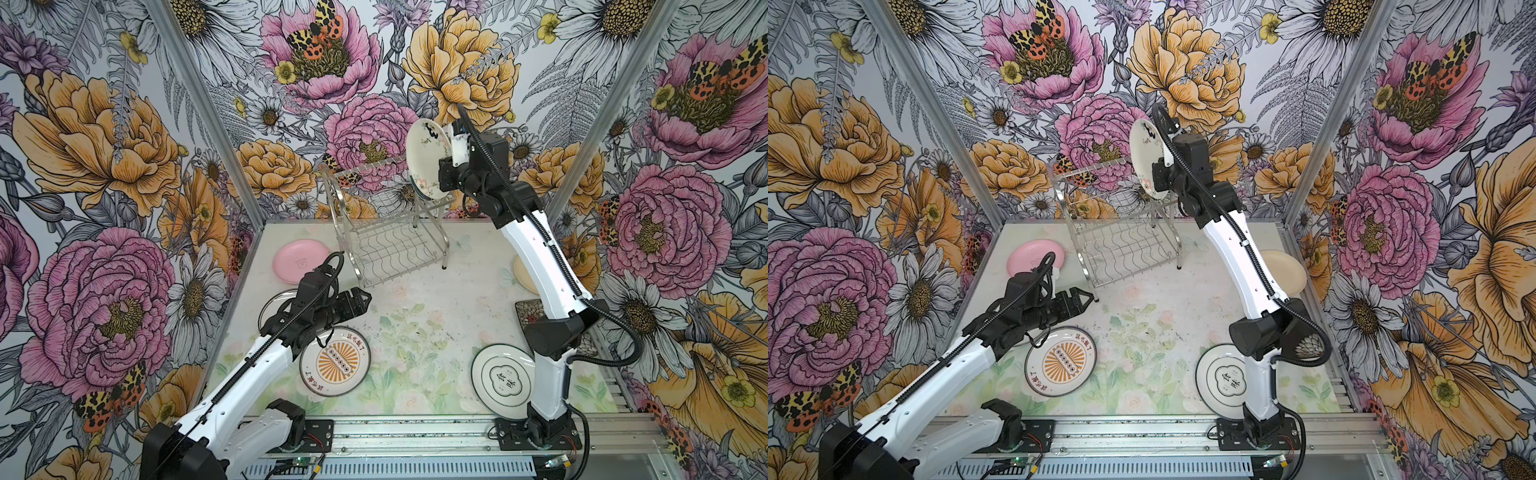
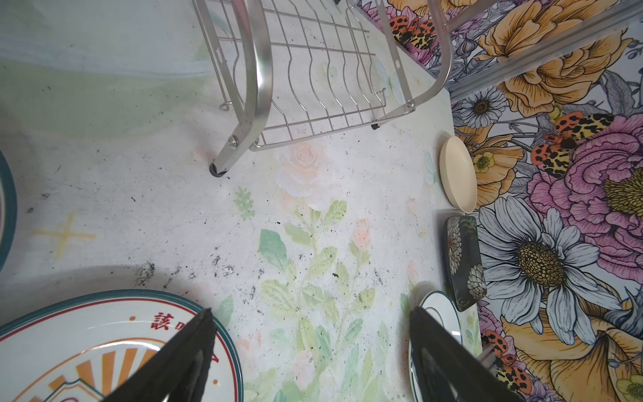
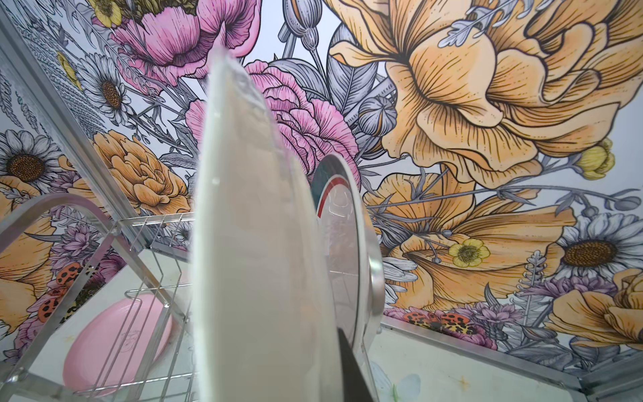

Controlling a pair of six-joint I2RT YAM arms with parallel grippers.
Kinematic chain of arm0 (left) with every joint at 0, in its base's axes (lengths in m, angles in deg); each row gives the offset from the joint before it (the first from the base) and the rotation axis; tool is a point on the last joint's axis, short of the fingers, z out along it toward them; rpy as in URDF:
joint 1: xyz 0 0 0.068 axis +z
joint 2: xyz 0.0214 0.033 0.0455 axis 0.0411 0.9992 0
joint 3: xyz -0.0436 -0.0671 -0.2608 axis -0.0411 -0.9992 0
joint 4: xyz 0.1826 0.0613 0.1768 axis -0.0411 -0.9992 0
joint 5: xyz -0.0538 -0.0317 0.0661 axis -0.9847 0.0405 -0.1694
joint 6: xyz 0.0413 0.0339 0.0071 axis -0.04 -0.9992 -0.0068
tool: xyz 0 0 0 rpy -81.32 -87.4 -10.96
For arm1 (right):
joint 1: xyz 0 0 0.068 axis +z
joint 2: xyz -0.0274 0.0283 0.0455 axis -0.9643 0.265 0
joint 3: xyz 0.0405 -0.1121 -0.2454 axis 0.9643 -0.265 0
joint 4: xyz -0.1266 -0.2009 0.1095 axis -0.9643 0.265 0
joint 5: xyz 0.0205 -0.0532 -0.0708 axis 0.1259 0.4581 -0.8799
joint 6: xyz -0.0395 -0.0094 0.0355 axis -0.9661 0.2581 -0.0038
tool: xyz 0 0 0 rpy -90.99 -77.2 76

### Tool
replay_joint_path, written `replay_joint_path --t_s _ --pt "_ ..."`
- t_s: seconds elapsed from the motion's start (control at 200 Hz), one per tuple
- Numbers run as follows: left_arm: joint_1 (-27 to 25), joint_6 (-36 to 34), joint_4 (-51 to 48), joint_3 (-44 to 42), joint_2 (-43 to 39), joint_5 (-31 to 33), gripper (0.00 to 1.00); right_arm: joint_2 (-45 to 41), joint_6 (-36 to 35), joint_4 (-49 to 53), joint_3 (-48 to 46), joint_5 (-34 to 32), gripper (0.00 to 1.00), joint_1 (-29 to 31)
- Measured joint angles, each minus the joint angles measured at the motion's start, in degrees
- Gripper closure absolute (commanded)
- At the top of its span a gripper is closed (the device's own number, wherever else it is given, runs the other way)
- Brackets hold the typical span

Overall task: Load the plates into the dish rack
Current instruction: 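Lift the cream flower plate upright with the right gripper toward the rack, then lower the cream flower plate into the rack's upper slots beside the first plate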

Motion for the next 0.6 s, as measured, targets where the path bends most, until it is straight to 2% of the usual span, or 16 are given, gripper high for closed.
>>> replay_joint_path --t_s 0.265,0.6 --pt "1.86 -0.2 0.02 -0.22 -0.13 -0.68 0.12 8.13 -4.74 -1.75 7.08 -2.95 1.0 1.16" --pt "3.52 -0.42 0.0 -0.92 -0.5 -1.95 0.12 9.84 -7.67 -4.28 7.93 -5.31 1.0 1.2"
